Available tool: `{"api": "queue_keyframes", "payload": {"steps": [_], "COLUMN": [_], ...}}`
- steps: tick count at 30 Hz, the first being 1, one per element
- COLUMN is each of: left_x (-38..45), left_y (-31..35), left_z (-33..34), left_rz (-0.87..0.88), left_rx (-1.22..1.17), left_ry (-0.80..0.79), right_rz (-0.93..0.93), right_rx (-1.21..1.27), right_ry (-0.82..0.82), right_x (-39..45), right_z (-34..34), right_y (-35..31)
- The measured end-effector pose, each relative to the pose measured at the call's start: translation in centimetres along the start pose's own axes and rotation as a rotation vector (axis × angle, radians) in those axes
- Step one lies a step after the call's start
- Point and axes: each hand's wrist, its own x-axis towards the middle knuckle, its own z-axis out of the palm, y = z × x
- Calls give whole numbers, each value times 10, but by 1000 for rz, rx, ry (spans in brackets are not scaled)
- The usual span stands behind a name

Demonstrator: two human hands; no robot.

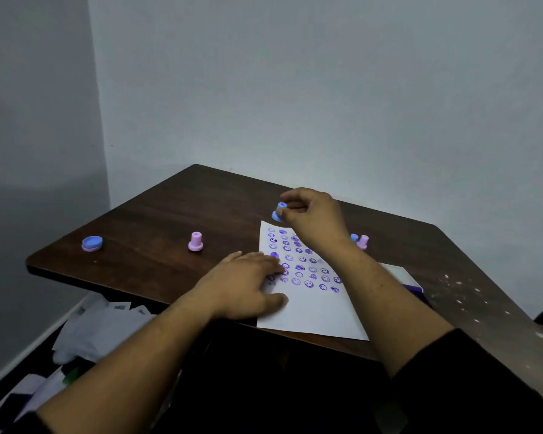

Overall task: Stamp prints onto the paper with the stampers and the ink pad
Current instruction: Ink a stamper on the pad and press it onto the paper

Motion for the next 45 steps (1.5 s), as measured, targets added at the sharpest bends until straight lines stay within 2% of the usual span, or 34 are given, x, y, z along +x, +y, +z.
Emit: {"api": "queue_keyframes", "payload": {"steps": [13, 24, 37, 45], "left_x": [-1, -6, -5, -1], "left_y": [2, 5, 4, 3], "left_z": [-1, -3, -4, -2], "left_rz": [21, 22, 27, 5], "left_rx": [22, -12, -10, 30], "left_ry": [42, 106, 113, 3], "right_rz": [-26, -59, -61, -5], "right_rx": [-122, -202, -161, -161], "right_ry": [-240, -387, -406, -199], "right_x": [26, 22, 22, 42], "right_z": [87, 111, 101, 10], "right_y": [-13, -17, -14, 14]}}
